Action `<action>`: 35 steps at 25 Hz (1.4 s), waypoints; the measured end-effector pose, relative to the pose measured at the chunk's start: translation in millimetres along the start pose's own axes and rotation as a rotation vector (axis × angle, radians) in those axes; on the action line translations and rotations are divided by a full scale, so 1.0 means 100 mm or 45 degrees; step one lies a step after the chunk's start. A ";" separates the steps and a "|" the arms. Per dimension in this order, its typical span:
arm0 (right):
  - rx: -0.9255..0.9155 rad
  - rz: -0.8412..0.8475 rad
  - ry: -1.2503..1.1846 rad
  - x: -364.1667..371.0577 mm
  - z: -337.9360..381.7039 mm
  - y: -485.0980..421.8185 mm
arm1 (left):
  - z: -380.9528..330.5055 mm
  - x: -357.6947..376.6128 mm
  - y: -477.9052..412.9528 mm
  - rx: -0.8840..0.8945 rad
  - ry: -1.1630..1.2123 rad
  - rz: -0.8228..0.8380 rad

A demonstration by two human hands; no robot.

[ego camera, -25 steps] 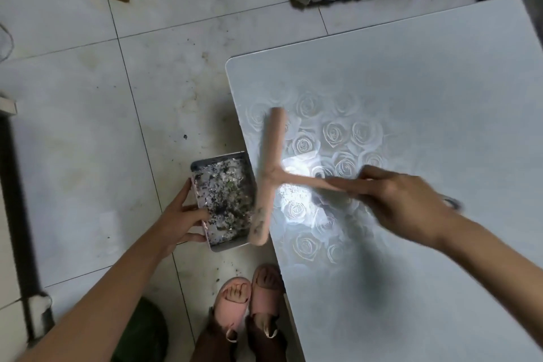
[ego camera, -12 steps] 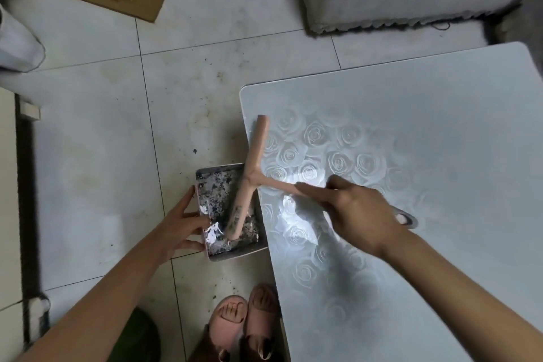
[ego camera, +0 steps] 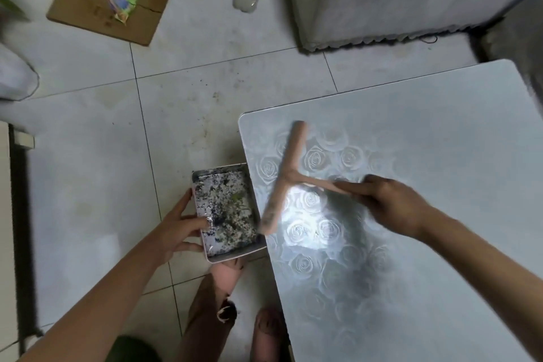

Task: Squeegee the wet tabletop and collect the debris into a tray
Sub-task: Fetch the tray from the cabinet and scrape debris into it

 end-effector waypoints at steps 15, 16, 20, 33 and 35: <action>0.080 -0.002 0.174 -0.24 0.92 -0.81 | -0.57 -0.35 -0.33 0.004 -0.078 0.058; 0.045 -0.087 0.144 -0.15 1.05 -0.82 | -0.57 -0.34 -0.33 0.004 -0.086 0.057; 0.296 -0.338 -0.281 0.07 1.05 -0.22 | -0.53 -0.39 -0.27 -0.012 -0.100 0.066; 1.321 -0.314 -0.794 1.23 1.01 2.83 | -0.54 -0.61 0.73 0.010 -0.267 0.214; 1.284 -0.302 -0.859 1.37 1.13 2.86 | -0.58 -0.51 0.92 0.016 -0.273 0.252</action>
Point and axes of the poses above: each hand's wrist, its own y-axis away from the middle knuckle, its own x-axis out of the palm, z = x × y, the point moved 2 cm from there along -y, towards the middle knuckle, and after that the axes turned 4 degrees about -y, right-handed, at the moved point
